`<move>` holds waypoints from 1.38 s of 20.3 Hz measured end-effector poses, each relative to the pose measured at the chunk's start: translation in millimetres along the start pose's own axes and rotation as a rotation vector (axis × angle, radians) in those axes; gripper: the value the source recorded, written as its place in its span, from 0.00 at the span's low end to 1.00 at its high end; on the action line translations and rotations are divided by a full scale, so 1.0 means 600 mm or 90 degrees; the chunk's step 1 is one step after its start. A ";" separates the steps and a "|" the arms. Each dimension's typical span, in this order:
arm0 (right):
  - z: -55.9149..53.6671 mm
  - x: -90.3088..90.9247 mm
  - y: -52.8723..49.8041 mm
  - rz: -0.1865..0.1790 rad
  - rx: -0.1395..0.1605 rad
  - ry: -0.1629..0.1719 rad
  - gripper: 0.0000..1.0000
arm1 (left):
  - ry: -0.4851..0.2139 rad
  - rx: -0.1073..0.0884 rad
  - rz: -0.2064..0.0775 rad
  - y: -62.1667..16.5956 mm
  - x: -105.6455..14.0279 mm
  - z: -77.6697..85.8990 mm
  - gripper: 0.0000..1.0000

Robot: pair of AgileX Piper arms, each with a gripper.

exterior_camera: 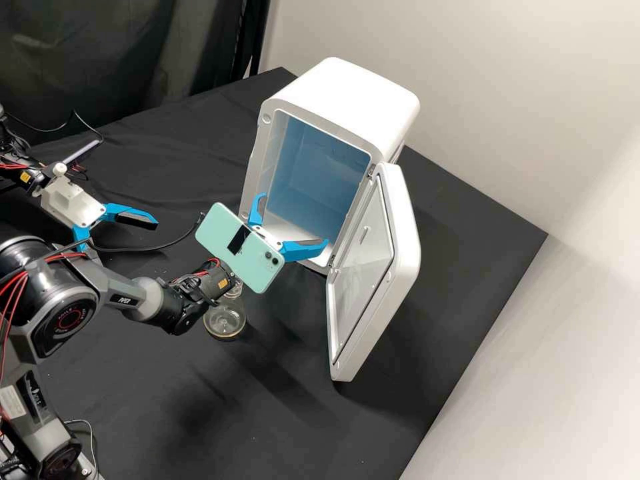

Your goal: Place the flask in the incubator

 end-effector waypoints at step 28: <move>0.054 -0.183 -0.071 -0.130 -0.089 0.018 1.00 | -0.009 0.004 0.003 0.002 -0.004 0.007 1.00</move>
